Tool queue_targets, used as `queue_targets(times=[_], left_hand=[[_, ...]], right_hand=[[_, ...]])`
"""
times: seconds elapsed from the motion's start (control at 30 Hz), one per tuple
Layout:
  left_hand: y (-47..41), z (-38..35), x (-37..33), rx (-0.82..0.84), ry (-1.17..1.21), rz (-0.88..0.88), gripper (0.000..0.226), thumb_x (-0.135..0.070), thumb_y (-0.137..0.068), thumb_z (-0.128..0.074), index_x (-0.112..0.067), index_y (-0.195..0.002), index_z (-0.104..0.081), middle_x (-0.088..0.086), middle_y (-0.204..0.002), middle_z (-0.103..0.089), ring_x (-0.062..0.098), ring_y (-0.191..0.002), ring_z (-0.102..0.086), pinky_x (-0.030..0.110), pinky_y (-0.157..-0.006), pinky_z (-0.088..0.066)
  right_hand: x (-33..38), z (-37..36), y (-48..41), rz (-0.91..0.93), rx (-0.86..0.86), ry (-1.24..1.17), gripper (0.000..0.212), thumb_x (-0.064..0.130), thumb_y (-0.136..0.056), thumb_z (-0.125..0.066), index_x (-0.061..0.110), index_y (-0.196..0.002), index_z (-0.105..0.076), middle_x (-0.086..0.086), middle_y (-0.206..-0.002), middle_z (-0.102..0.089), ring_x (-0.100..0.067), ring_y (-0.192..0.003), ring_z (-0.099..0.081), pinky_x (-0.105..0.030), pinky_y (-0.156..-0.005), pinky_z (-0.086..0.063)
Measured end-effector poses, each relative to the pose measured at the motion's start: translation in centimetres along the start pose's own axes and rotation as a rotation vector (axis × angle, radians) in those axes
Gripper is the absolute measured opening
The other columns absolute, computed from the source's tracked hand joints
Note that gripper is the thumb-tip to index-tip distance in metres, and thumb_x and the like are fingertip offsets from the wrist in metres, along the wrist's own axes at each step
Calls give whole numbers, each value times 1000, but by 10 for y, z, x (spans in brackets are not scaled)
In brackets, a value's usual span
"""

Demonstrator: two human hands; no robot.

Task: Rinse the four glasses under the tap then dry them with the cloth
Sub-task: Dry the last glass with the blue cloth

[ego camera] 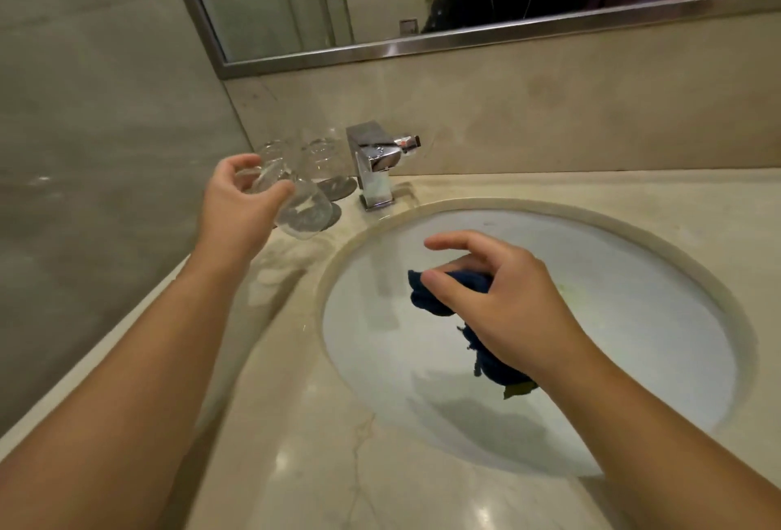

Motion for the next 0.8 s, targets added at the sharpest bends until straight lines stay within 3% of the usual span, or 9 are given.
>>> queue_targets(times=[0.1,0.23,0.3,0.37,0.47,0.67,0.8], left_hand=[[-18,-6,5,11,-121,-32,51,-24,-85,-83,-25,-131,-60,-2,-123,-64,2,-94,-64,29,-84,-57],[-40,-23,2,52,-260,-77,53,-25,-85,-83,-20,-134,-61,-2,-123,-64,16,-99,-66,8,-56,-47],[-50,-32,3,71,-315,-83,52,-25,-86,-82,-18,-133,-61,-3,-121,-63,15,-92,-65,7,-51,-45],[-55,-41,7,100,-350,-78,51,-26,-85,-81,-18,-131,-62,-2,-121,-65,13,-86,-64,11,-59,-50],[-61,-51,14,124,-403,-79,53,-30,-81,-82,-22,-130,-63,-1,-126,-69,18,-98,-69,34,-84,-58],[-69,-59,18,139,-441,-89,51,-32,-84,-79,-23,-131,-63,-4,-131,-68,10,-78,-66,30,-78,-52],[-71,-61,21,166,-477,-82,53,-34,-85,-78,-23,-134,-61,-1,-137,-67,21,-95,-69,40,-93,-58]], right_hand=[[-5,-4,-2,-4,23,21,24,31,-97,-76,41,-119,-72,24,-88,-78,-14,-57,-67,-32,-52,-60],[-15,-2,-5,-28,20,11,22,30,-96,-76,41,-115,-73,22,-88,-78,-12,-54,-65,-28,-50,-58],[-18,-1,-7,-29,20,16,22,31,-96,-76,42,-114,-73,21,-88,-78,-18,-59,-68,-29,-51,-60],[-21,-1,-8,-33,21,22,22,31,-96,-76,43,-114,-73,22,-88,-78,-20,-61,-69,-29,-51,-60],[-24,-2,-11,-43,26,37,21,29,-97,-75,43,-113,-73,23,-87,-78,-22,-60,-68,-28,-50,-59],[-33,-2,-15,-78,32,41,20,29,-97,-75,43,-112,-73,23,-89,-78,-26,-67,-70,-30,-52,-61],[-35,-1,-15,-99,12,47,20,28,-98,-75,43,-111,-73,22,-88,-78,-25,-66,-70,-28,-50,-59]])
Point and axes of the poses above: each hand's wrist, its own y-axis away from the middle knuckle, its own z-axis out of the back of the hand, x = y × z, the point moved 10 cm from there along -y, towards the middle knuckle
